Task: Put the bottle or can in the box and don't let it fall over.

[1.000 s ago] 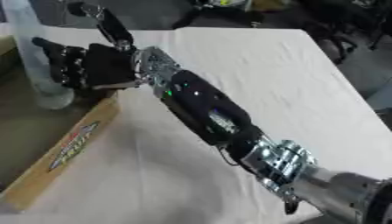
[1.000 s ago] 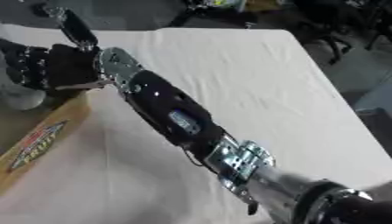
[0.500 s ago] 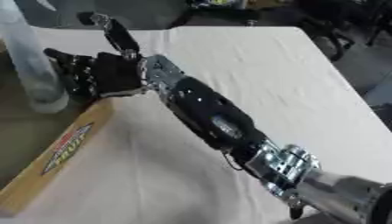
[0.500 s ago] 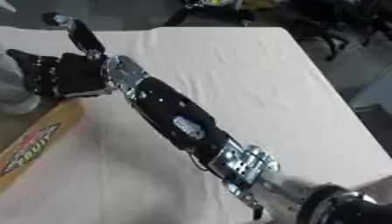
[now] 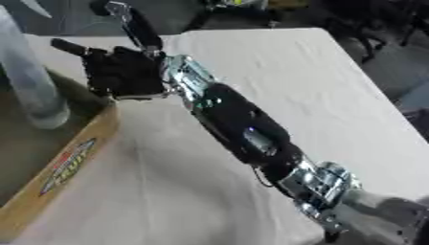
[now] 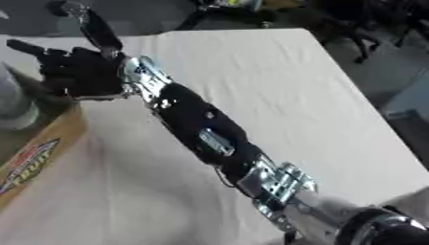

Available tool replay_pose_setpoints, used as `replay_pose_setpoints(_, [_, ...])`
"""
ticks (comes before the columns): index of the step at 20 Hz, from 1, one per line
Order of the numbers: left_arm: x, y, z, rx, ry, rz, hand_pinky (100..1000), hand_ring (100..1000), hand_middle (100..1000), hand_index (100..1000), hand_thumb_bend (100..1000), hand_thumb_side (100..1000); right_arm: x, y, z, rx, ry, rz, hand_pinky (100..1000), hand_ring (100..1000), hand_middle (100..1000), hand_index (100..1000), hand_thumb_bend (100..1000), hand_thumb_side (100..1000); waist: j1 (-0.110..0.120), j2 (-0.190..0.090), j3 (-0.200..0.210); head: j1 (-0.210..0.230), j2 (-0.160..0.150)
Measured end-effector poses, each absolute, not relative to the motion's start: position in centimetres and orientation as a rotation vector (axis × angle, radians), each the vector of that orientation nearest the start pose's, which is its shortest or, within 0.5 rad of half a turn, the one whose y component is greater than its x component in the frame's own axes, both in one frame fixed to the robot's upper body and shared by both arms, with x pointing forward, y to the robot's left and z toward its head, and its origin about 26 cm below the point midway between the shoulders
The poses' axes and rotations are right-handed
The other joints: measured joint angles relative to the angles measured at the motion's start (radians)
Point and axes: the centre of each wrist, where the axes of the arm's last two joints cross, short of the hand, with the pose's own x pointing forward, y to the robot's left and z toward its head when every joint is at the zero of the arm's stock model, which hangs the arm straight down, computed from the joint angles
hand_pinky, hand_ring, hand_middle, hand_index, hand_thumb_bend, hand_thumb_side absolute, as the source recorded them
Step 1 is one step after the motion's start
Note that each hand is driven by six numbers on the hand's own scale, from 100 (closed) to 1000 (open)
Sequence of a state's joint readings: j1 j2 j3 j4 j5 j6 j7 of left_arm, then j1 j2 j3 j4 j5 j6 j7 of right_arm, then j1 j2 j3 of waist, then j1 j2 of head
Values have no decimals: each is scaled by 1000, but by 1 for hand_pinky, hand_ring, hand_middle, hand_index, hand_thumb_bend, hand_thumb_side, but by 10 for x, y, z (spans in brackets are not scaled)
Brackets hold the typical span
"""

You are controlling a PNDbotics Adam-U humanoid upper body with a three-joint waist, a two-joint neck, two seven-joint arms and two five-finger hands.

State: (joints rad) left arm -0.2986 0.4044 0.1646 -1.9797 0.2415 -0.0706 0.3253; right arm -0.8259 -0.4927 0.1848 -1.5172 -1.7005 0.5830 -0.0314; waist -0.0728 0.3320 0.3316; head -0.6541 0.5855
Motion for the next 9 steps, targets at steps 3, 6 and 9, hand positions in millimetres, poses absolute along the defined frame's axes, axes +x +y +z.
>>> replay_pose_setpoints(3, [297, 314, 218, 258, -2373, 190, 1000, 691, 669, 823, 289, 839, 393, -231, 284, 1373, -1183, 156, 100, 100, 100, 859, 227, 957, 4, -7, -10, 2, -7])
replay_pose_setpoints(6, [296, 315, 215, 269, -2364, 191, 1000, 691, 670, 823, 289, 838, 380, -235, 292, 1379, -1228, 172, 100, 100, 100, 846, 185, 927, 7, -13, -25, 13, -7])
replay_pose_setpoints(9, [294, 319, 211, 288, -2348, 191, 1000, 690, 675, 823, 288, 839, 366, -244, 298, 1377, -1285, 188, 100, 100, 100, 848, 154, 913, 16, -27, -58, 39, -7])
